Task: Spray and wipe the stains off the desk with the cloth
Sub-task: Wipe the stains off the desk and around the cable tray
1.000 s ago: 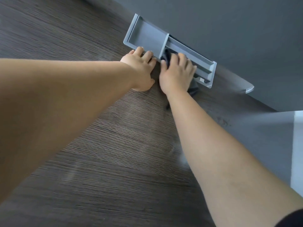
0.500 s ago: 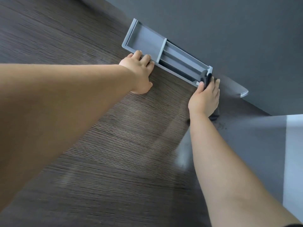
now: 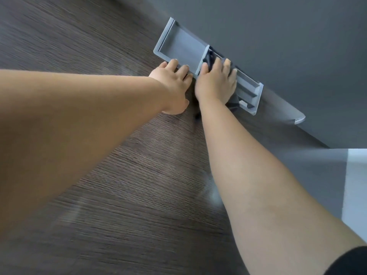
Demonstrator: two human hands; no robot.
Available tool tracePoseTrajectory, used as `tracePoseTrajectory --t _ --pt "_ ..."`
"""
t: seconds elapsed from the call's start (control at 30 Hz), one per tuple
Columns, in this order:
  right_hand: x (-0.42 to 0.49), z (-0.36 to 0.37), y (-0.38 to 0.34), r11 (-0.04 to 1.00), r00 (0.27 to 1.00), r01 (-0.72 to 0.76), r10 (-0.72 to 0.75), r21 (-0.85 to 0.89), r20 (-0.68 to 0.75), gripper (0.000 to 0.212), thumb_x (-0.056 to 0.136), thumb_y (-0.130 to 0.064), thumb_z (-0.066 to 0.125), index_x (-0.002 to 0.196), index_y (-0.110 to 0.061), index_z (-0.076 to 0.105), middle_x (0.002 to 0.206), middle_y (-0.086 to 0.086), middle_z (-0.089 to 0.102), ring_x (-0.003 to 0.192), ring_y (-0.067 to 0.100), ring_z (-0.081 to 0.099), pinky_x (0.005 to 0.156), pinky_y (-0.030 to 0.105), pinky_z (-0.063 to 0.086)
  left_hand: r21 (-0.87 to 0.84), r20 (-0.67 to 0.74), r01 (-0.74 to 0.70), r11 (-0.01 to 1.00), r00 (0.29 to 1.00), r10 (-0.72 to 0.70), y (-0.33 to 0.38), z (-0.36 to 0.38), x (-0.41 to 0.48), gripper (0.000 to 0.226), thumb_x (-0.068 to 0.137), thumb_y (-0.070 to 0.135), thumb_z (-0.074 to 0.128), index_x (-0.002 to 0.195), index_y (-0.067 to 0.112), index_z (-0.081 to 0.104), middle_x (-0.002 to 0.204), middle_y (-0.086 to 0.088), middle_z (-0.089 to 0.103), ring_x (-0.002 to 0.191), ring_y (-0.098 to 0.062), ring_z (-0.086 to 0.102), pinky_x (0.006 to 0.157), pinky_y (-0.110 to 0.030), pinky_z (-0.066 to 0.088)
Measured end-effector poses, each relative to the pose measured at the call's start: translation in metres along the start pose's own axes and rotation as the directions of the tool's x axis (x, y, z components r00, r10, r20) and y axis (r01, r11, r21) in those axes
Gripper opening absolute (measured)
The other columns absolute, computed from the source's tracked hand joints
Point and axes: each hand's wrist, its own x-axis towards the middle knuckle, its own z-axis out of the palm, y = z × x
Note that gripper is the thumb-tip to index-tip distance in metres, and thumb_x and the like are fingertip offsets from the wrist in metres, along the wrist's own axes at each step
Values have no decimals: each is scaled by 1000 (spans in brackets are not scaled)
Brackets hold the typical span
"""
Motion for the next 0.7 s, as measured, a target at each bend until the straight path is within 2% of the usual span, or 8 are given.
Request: tracePoseTrajectory --t 0.1,0.23,0.37,0.5,0.57,0.7 --pt "0 3 -8 997 997 71 -71 -7 27 53 102 -44 22 151 -25 19 160 -3 10 147 25 4 119 41 6 -8 0 -4 1000 1000 4 0 0 0 68 93 50 35 147 11 19 152 -8 18 141 -30 11 114 -41 18" --pt "4 -1 31 983 986 167 -167 -72 9 53 102 -45 22 151 -25 20 160 -5 12 147 23 8 118 41 8 7 27 11 1000 1000 -11 0 -3 1 70 94 51 33 149 13 13 153 -6 14 141 -29 9 114 -41 18" --pt "9 -11 85 996 999 -14 11 -85 -35 54 102 -44 23 151 -24 21 160 -2 14 147 22 7 119 44 7 7 35 8 1000 999 -8 -1 -2 2 70 94 50 32 150 15 10 154 -4 13 140 -28 11 114 -41 20" --pt "9 -10 67 983 985 -173 173 -65 -8 56 102 -46 20 152 -22 14 161 -2 5 147 25 1 119 44 2 8 24 10 1000 1000 -10 0 0 2 70 94 50 32 150 14 11 154 -5 13 141 -29 9 115 -41 19" --pt "4 -5 38 992 993 -111 113 -58 18 58 101 -47 19 153 -22 13 161 -1 4 147 27 1 119 44 1 2 22 12 1000 1000 -12 1 0 1 69 94 49 32 149 13 12 154 -6 12 142 -30 7 115 -42 17" --pt "-3 0 16 992 993 113 -110 -51 47 59 100 -50 20 153 -25 11 161 -3 5 147 24 1 119 42 2 12 23 30 999 999 -30 3 0 1 68 94 49 32 149 12 14 154 -6 14 142 -30 7 116 -42 17"
